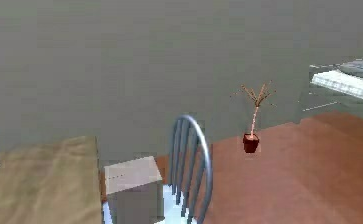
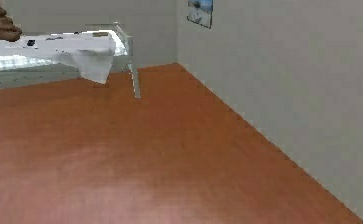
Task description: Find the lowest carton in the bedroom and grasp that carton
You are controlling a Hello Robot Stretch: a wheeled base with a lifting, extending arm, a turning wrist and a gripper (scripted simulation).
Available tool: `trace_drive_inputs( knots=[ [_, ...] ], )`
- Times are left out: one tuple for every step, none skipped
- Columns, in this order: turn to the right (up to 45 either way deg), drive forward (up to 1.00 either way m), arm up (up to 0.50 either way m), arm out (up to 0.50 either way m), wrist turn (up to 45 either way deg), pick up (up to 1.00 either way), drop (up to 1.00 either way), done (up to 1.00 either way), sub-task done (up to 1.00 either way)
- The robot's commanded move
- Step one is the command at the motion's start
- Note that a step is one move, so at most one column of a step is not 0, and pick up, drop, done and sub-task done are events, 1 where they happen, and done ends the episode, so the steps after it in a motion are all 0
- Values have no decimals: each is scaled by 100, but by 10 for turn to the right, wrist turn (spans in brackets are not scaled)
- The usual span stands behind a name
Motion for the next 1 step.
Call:
trace_drive_inputs(
  knots=[
    [-450,0,0,0,0,0,0,0,0]
  ],
)
